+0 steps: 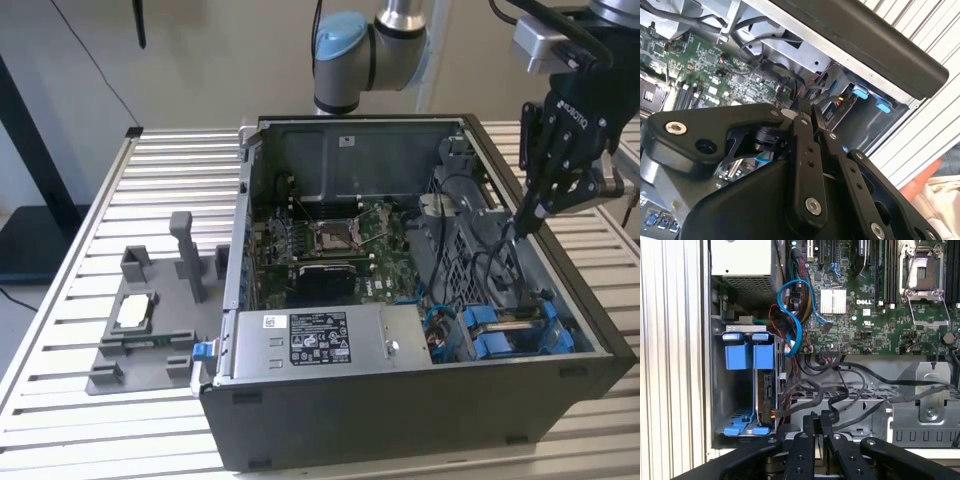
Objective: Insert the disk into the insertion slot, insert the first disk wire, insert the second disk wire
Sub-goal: 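Insert the second disk wire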
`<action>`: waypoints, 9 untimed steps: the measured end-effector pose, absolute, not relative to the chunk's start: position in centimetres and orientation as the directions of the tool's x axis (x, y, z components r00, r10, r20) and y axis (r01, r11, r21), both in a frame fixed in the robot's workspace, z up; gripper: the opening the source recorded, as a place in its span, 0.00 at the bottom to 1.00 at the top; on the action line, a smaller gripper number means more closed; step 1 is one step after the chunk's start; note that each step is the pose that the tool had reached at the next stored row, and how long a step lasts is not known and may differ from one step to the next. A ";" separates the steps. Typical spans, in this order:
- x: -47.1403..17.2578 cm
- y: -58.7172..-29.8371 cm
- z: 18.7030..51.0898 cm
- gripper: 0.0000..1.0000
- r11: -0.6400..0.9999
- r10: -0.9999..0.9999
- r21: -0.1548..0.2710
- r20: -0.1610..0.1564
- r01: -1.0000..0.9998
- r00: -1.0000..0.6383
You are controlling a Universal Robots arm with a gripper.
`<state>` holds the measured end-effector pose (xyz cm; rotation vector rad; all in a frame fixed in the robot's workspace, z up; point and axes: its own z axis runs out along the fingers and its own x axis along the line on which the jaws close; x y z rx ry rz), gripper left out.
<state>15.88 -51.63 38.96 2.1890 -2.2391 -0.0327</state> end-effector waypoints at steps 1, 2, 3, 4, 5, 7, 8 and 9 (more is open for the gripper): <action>15.8 -51.6 39.0 0.16 0.023 -1.000 0.022 -0.007 -1.000 -0.023; 15.7 -51.7 39.0 0.16 0.023 -1.000 0.022 -0.007 -1.000 -0.023; 15.7 -51.7 39.1 0.16 0.023 -1.000 0.022 -0.006 -1.000 -0.023; 15.6 -51.7 39.1 0.16 0.023 -1.000 0.022 -0.006 -1.000 -0.023; 15.5 -51.7 39.1 0.16 0.023 -1.000 0.022 -0.005 -1.000 -0.023; 15.2 -51.8 39.2 0.16 0.022 -1.000 0.022 -0.004 -1.000 -0.023; 15.1 -51.8 39.2 0.16 0.022 -1.000 0.022 -0.003 -1.000 -0.022; 15.0 -51.9 39.2 0.16 0.022 -1.000 0.022 -0.003 -1.000 -0.022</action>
